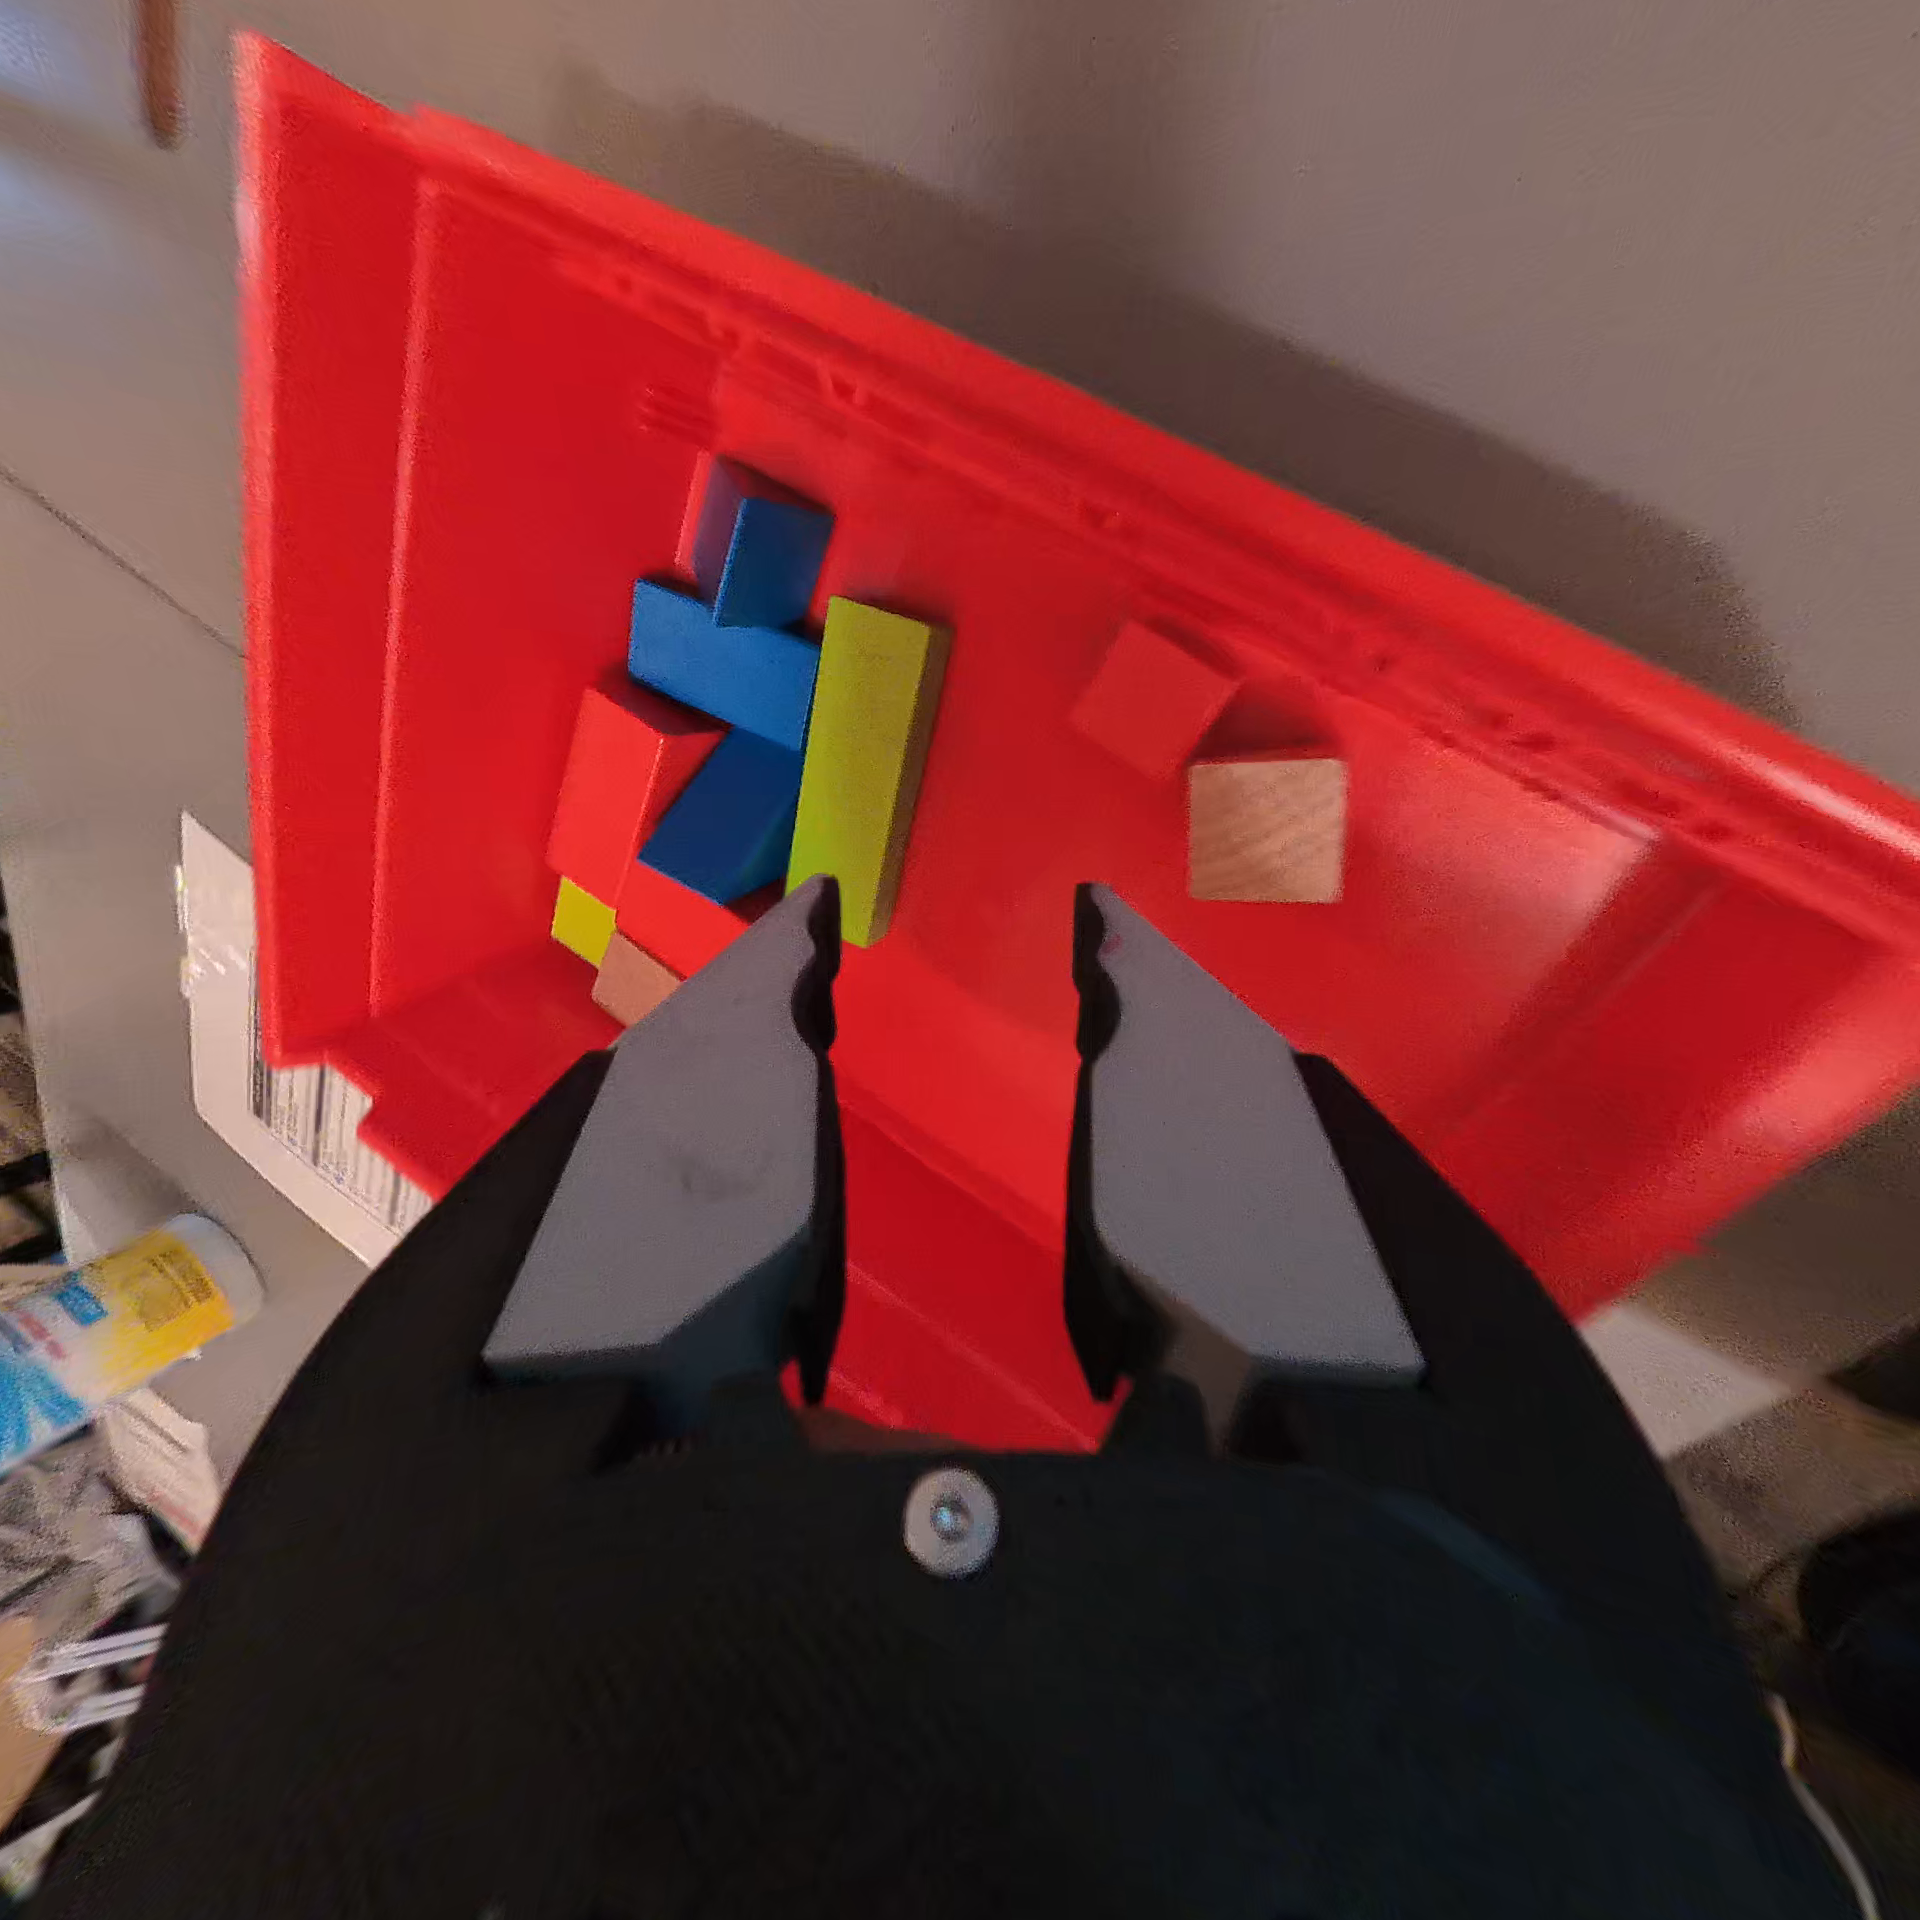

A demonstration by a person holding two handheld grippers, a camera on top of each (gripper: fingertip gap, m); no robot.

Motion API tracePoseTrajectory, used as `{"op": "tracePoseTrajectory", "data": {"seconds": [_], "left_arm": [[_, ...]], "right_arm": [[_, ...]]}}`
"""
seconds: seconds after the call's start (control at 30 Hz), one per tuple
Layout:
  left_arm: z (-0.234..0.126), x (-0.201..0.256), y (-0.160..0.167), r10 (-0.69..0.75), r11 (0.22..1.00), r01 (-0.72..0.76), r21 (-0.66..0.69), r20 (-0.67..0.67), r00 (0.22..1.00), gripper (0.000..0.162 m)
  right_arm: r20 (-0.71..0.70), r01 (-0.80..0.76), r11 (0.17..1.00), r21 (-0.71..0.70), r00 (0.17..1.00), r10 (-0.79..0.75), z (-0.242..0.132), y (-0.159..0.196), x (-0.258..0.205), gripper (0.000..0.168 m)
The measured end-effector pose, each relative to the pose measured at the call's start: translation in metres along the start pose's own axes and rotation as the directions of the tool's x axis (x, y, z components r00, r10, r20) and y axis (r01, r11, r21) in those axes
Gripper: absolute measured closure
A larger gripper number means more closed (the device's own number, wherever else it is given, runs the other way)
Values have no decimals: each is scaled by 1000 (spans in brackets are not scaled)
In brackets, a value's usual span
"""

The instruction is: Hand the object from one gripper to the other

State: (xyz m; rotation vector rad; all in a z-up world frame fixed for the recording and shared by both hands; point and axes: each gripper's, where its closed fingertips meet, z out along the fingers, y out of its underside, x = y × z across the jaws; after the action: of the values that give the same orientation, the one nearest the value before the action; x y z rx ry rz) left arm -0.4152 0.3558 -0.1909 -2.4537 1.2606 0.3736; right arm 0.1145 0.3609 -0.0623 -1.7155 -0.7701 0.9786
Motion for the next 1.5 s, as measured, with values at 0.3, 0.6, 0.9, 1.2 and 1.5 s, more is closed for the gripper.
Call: {"op": "tracePoseTrajectory", "data": {"seconds": [0.3, 0.6, 0.9, 1.2, 1.5], "left_arm": [[67, -25, 17, 23, 983, -48, -178, -144, 989, 109], [78, -14, 15, -59, 985, 16, -169, -252, 966, 132], [49, -25, 17, -52, 998, 48, 32, 154, 987, 132], [-147, 2, -35, -611, 228, 459, 859, -241, 754, 132], [-270, 176, -139, 3, -110, 533, 839, -536, 844, 132]], "right_arm": [[85, 13, 996, -89, 996, -6, 30, 18, -3, 112], [100, 3, 997, -77, 995, 5, 20, 17, -3, 115], [140, 41, 999, 8, 989, -42, -22, -1, -34, 115], [206, 99, 994, 44, 973, -106, -32, -12, -78, 114], [434, 108, 991, 72, 892, -129, 2, -17, -178, 113]]}}
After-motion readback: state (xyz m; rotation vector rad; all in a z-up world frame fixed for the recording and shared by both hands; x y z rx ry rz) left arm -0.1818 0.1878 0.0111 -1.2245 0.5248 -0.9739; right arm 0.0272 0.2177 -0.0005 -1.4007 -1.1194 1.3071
